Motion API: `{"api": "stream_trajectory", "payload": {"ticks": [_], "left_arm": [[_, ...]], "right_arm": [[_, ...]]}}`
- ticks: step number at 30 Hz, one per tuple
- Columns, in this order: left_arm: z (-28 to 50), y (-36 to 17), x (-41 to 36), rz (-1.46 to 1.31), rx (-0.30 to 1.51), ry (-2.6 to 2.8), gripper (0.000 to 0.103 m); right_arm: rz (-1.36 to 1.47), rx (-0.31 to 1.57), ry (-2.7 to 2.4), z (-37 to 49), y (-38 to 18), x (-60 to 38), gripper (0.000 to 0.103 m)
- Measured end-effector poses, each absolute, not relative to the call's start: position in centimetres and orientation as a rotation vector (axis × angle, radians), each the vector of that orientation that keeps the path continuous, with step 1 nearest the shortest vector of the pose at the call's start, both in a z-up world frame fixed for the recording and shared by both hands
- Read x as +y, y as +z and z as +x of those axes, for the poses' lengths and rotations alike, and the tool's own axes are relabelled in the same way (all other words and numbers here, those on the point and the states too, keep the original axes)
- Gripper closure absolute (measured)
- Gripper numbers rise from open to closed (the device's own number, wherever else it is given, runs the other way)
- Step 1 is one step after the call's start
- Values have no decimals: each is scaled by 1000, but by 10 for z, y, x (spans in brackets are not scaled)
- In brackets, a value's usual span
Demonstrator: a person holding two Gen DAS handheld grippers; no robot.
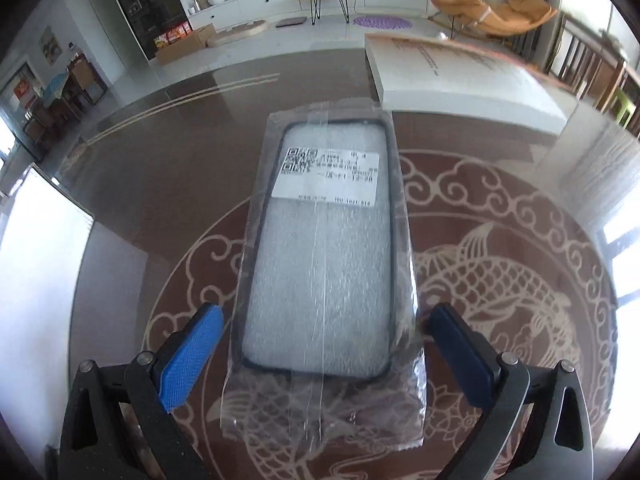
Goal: Organize objects
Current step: 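Lift the gold tube out of its sleeve with the left tool, then grasp the bagged phone case with the right tool while the left tool holds the tube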
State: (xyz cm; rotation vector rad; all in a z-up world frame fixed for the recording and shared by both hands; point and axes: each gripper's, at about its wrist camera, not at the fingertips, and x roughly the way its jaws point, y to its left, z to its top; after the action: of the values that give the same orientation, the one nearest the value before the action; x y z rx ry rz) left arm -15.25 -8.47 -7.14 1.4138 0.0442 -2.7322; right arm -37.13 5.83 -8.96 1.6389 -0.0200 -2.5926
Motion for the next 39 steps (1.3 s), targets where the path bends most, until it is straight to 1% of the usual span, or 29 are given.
{"api": "stream_trajectory", "payload": {"ticks": [2,4,5,8,12,19,20,21,22,23,24,27,34,37,39], "left_arm": [[-152,-71,-85,1413,45,-2733,0],[-152,-71,-85,1413,46,-2733,0],[-152,-71,-84,1413,45,-2733,0],[-153,-71,-84,1413,45,-2732,0],[-153,-71,-84,1413,45,-2732,0],[-153,-70,-84,1414,45,-2732,0],[-153,-70,-84,1414,45,-2732,0],[-153,-70,-84,1414,45,-2732,0],[-153,-70,-84,1414,46,-2732,0],[-153,-70,-84,1414,45,-2732,0],[-153,-70,-84,1414,46,-2732,0],[-153,-70,-84,1414,46,-2731,0],[-153,-70,-85,1415,41,-2732,0],[-151,-69,-86,1491,12,-2752,0],[-152,-68,-88,1526,31,-2768,0]], "right_arm": [[1625,94,-2594,-368,-93,49,2],[1550,107,-2612,-357,-90,53,16],[1525,108,-2620,-350,-88,57,26],[1515,107,-2626,-323,-88,76,26],[1450,108,-2669,-256,-91,103,26],[1430,35,-2778,-135,-92,133,25],[1426,32,-2788,-124,-92,134,24],[1422,25,-2795,-115,-91,136,17],[1425,19,-2801,-109,-92,137,13],[1428,10,-2804,-106,-93,138,3],[1437,9,-2803,-105,-95,138,2],[1443,5,-2802,-105,-95,142,0],[1436,3,-2799,-104,-95,141,0],[1434,5,-2795,-103,-94,142,0],[1437,5,-2789,-103,-94,142,0]]}}
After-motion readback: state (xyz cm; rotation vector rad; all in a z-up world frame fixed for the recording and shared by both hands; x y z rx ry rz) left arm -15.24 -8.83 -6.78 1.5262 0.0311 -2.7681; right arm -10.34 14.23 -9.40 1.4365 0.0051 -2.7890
